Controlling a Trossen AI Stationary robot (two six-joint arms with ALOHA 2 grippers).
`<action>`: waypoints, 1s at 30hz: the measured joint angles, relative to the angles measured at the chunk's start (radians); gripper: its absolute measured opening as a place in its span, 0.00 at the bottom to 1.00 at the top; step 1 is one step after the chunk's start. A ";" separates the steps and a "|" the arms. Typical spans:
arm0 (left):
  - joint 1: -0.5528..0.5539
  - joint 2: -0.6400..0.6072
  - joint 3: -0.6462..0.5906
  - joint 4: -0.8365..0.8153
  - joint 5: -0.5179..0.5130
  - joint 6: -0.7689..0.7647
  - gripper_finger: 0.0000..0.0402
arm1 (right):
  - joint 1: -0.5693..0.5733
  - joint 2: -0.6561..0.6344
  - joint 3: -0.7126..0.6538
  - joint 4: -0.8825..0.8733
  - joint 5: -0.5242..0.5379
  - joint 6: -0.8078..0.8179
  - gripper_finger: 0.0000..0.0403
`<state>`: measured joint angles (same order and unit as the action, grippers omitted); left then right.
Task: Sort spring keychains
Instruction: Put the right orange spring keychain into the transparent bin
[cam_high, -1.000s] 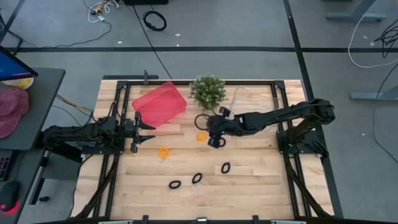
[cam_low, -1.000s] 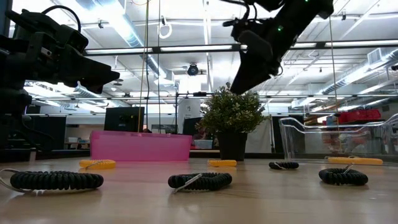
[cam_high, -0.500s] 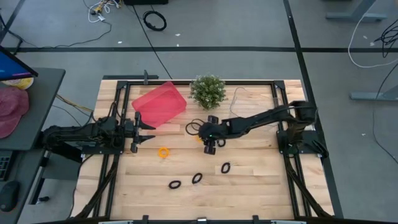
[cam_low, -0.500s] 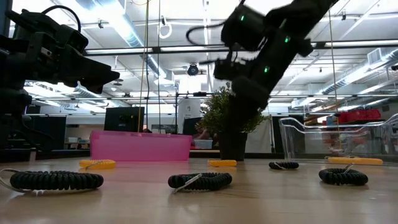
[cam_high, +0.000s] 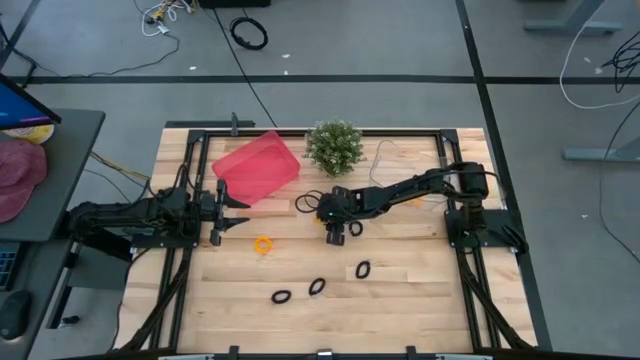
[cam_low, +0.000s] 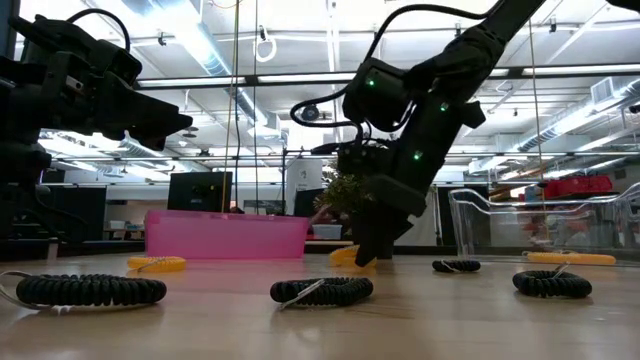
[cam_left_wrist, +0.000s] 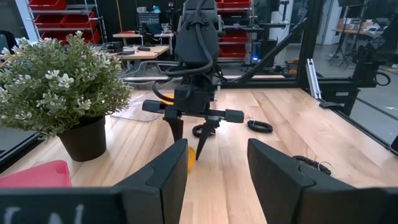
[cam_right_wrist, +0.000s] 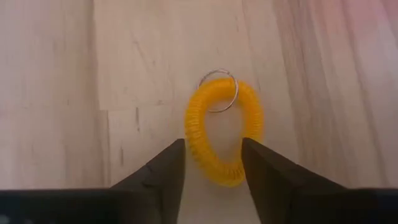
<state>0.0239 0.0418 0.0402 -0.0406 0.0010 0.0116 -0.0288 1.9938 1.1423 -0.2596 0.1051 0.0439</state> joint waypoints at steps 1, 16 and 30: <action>0.000 0.000 0.000 0.000 0.000 0.000 0.43 | 0.000 -0.003 0.000 -0.005 0.003 -0.007 0.35; 0.000 0.000 0.000 0.000 0.000 0.000 0.43 | 0.037 -0.089 0.089 -0.263 0.091 -0.034 0.03; 0.000 0.000 0.000 0.000 0.000 0.000 0.43 | 0.195 -0.434 0.079 -0.688 0.657 0.380 0.03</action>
<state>0.0242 0.0414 0.0402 -0.0406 0.0010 0.0116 0.1658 1.5602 1.2212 -0.9478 0.7620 0.4235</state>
